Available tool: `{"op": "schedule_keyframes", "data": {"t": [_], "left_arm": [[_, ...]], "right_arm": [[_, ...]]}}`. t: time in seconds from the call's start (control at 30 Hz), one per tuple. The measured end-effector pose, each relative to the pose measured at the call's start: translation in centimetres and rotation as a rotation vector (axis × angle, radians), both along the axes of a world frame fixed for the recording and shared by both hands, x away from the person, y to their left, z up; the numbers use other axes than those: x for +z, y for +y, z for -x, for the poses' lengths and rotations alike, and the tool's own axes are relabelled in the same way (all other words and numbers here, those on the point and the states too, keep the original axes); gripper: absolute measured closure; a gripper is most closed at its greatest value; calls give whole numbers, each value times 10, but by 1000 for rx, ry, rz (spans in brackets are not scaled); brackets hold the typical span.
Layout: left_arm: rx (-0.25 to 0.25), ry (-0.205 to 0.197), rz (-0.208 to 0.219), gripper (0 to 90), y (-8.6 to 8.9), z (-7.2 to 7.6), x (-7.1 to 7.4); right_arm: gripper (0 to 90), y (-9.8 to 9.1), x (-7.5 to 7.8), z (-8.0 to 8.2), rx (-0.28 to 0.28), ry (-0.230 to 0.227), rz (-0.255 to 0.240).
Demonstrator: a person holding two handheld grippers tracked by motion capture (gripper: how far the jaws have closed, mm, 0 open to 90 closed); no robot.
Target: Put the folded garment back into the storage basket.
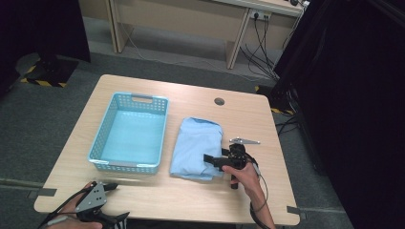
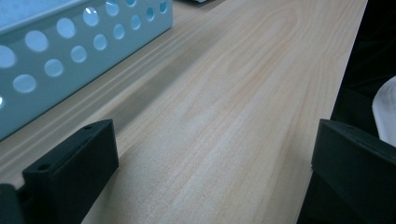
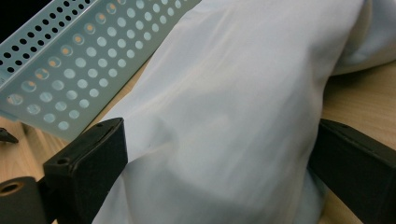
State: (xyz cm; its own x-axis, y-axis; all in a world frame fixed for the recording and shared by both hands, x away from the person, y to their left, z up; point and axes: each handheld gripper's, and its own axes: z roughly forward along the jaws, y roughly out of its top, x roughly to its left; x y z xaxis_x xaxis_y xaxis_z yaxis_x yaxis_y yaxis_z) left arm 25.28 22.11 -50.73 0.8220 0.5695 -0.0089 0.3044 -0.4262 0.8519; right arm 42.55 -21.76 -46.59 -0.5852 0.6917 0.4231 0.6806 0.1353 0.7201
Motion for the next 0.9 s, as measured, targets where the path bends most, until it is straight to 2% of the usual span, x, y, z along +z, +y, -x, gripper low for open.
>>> {"op": "schedule_keyframes", "data": {"t": [0.33, 0.9], "left_arm": [[0, 0, 0, 0, 0, 0, 0], [0, 0, 0, 0, 0, 0, 0]], "right_arm": [[81, 9, -2, -10, 17, 8, 0], [119, 16, -4, -18, 31, 15, 12]]}}
